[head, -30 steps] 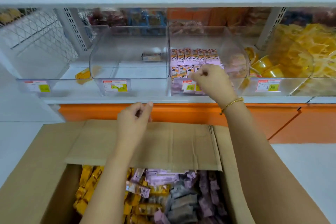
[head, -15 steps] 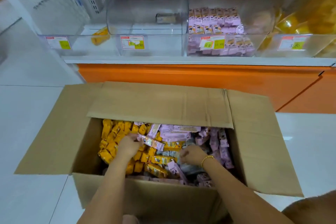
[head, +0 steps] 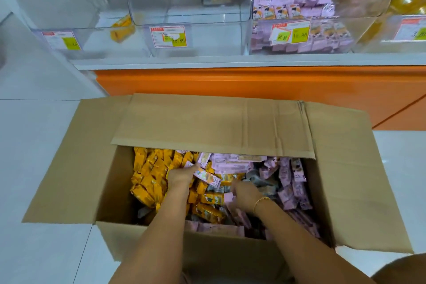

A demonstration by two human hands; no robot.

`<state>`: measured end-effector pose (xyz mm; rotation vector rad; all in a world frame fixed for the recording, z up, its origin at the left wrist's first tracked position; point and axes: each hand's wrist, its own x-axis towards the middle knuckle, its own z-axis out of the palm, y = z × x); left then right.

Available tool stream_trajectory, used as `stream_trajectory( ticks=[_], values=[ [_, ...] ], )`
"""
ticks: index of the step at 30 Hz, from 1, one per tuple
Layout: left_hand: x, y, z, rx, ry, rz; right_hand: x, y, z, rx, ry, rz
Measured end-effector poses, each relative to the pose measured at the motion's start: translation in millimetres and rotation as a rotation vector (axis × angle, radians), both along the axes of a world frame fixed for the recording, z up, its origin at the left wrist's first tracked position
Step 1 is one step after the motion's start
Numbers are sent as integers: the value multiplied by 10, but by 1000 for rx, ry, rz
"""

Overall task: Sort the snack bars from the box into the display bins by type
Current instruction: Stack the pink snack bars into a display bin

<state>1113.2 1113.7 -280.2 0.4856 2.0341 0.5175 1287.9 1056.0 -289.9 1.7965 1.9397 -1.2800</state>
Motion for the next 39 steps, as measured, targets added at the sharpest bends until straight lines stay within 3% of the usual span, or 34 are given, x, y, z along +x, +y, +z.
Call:
stream_trajectory(
  ticks=[4,10,12,16,22,26,34,36,39],
  values=[
    [-54,-140,97,117,-112,6,239,342,655,-60,147,-33],
    [-179,-365,384,262,-494,236,675,448,1397,-3,745,-523],
    [-125,-335,605,289,-588,154,715,407,1465,32,919,-689],
    [136,-241,1145,368,-761,-40,617,296,1513,123,1009,-752],
    [386,-73,1739,501,-720,-193,523,249,1807,298,942,-603],
    [433,4,1942,566,-667,-167,672,274,1938,423,826,-518],
    [743,169,2282,625,-594,-206,641,377,2112,838,326,-298],
    [856,238,2367,644,-620,-197,672,422,2132,954,209,-319],
    [1056,366,2523,674,-659,-247,728,537,2205,1064,187,-408]
  ],
)
